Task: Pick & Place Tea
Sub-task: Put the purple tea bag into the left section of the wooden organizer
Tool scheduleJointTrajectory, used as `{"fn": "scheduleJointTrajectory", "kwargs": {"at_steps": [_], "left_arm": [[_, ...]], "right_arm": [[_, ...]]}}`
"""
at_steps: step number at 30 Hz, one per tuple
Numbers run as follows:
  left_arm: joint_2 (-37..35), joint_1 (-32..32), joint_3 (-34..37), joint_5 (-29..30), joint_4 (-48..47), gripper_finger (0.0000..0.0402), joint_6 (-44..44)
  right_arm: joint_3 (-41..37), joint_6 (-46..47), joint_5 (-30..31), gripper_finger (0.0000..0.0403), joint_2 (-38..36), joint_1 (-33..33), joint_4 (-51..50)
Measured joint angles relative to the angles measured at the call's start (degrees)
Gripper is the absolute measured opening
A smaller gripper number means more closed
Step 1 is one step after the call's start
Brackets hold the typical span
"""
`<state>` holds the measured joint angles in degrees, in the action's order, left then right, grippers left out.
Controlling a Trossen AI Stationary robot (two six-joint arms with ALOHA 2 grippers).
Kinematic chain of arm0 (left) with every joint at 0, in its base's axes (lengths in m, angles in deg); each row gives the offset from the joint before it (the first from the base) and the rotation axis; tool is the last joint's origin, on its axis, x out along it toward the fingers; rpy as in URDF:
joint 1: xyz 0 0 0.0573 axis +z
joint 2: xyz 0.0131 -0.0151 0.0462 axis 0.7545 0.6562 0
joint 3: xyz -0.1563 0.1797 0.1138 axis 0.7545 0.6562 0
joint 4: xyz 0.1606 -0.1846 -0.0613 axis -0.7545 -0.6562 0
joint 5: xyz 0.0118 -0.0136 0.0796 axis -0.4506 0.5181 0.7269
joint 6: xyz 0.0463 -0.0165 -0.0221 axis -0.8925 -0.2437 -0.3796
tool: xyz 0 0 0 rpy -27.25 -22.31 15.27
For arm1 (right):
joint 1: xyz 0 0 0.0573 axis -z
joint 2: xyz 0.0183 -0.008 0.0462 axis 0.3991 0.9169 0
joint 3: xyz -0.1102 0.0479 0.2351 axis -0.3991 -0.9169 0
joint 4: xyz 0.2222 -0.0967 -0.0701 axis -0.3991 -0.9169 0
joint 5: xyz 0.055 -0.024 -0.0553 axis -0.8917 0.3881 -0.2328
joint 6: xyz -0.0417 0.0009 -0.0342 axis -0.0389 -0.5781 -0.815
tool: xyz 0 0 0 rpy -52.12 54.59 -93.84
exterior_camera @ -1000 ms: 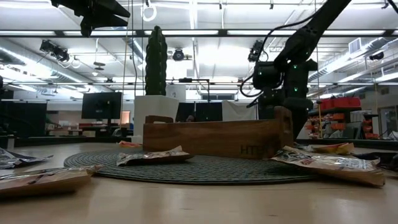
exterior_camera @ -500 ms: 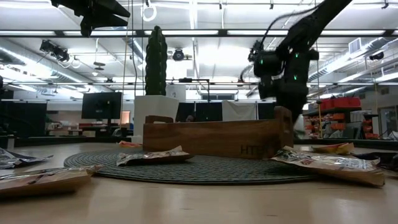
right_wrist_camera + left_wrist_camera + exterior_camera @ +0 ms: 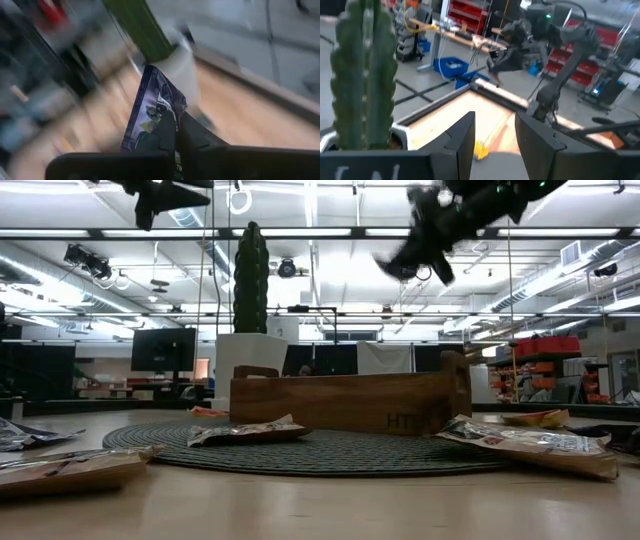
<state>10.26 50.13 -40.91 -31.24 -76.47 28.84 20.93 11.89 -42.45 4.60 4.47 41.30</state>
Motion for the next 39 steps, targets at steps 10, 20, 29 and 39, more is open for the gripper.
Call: {"fn": "scheduleJointTrajectory", "kwargs": {"at_steps": [10, 20, 29, 39], "left_arm": [[8.79, 0.01, -0.04, 0.13, 21.43, 0.0144, -17.60], [26.29, 0.42, -0.04, 1.08, 52.84, 0.0144, -24.59], [38.73, 0.68, -3.61, -0.53, 64.98, 0.0145, -24.25], [49.00, 0.68, -17.70, -2.62, 59.32, 0.0145, -33.99]], "right_arm": [[-0.02, 6.43, 16.62, 0.0000, -0.48, -9.92, 25.56], [-0.02, 6.45, 27.38, 0.0000, 0.17, -15.87, 34.09], [-0.02, 7.76, 28.44, 0.0000, 4.22, -19.34, 41.38], [-0.02, 9.10, 28.99, 0.0000, 7.57, -19.87, 47.31]]}}
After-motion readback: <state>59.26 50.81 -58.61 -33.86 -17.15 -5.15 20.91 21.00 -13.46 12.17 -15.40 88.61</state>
